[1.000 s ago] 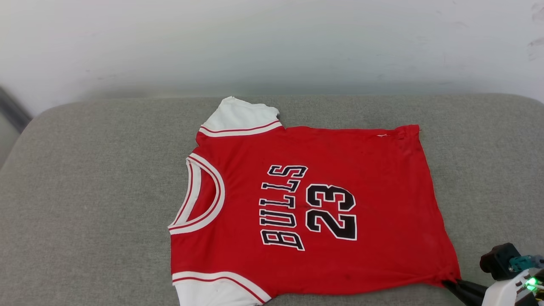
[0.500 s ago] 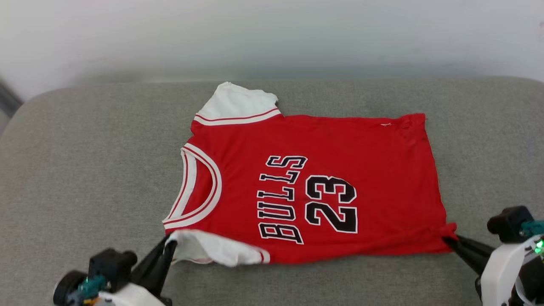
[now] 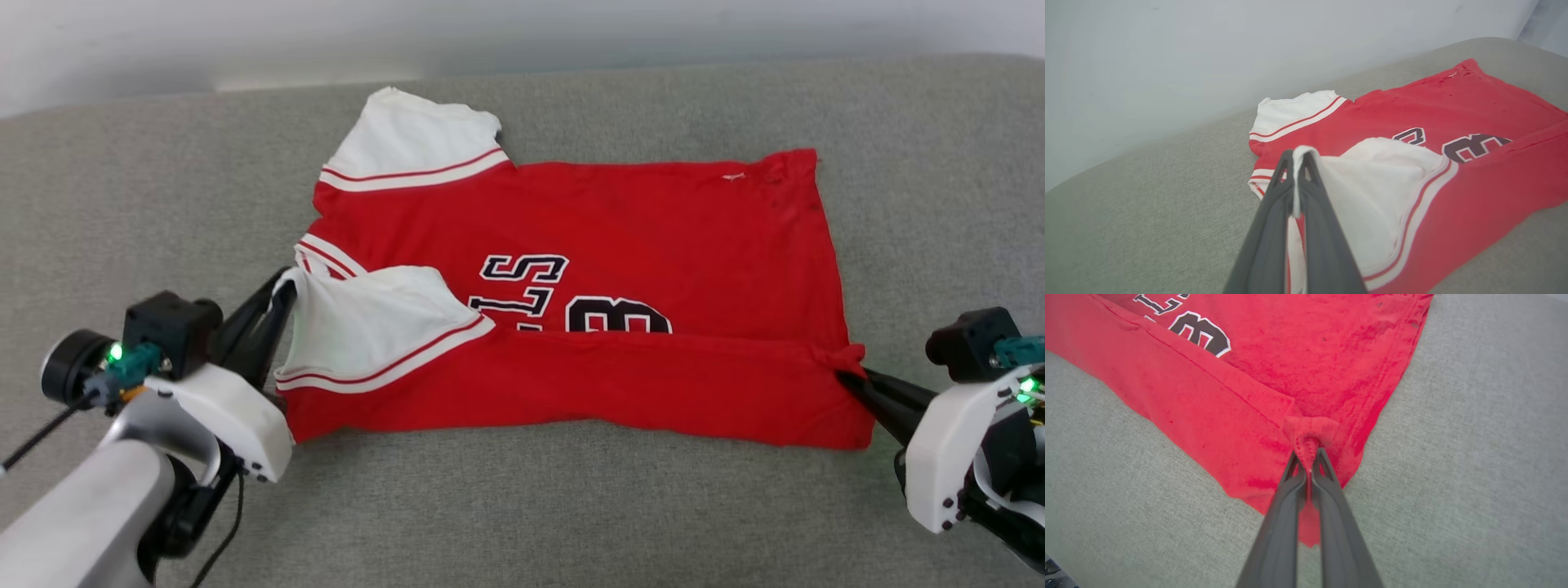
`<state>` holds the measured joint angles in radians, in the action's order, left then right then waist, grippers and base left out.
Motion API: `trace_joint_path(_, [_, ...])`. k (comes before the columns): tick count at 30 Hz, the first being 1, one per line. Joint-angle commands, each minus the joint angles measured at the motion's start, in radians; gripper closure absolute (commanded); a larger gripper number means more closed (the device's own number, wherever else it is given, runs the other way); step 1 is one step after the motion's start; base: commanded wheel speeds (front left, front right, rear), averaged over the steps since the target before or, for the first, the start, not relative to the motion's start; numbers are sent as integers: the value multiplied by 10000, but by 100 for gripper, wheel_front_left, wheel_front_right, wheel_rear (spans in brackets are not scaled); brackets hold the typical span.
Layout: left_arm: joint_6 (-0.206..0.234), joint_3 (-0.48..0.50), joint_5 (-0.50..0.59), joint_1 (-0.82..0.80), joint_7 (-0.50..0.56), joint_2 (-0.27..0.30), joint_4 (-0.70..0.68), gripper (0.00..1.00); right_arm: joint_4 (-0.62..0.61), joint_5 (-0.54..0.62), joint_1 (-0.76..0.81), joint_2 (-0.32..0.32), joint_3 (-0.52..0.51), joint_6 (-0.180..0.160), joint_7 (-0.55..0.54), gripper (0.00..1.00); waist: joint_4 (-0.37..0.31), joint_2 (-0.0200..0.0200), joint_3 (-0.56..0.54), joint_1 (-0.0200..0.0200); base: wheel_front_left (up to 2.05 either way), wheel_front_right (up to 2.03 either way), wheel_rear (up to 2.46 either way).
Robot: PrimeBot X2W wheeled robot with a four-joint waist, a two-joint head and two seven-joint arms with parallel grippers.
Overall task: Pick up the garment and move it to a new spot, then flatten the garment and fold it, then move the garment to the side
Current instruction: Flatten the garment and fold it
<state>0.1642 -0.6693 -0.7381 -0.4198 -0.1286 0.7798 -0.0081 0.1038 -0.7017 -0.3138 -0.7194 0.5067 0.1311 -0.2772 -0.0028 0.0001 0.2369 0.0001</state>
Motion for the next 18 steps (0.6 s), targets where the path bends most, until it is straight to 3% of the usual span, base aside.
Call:
trace_joint_path(1, [-172, -6, 0, -280, 86, -68, 265, 100, 120, -12, -215, 108, 55, -7, -116, 100, -159, -1, 331, -1, 0, 0, 0])
trace_joint_path(10, [-1230, -386, -11, -1419, 243, -723, 3039, 100, 1319, 77, -1332, 473, 645, -7, -335, 100, -364, -1, 1118, -1, 0, 0, 0])
trace_joint_path(18, [-2001, -807, -122, -1767, 125, -1501, 5195, 100, 1918, -104, -1686, 620, 1260, -8, -123, 100, -375, -1, 1040, -1, 0, 0, 0])
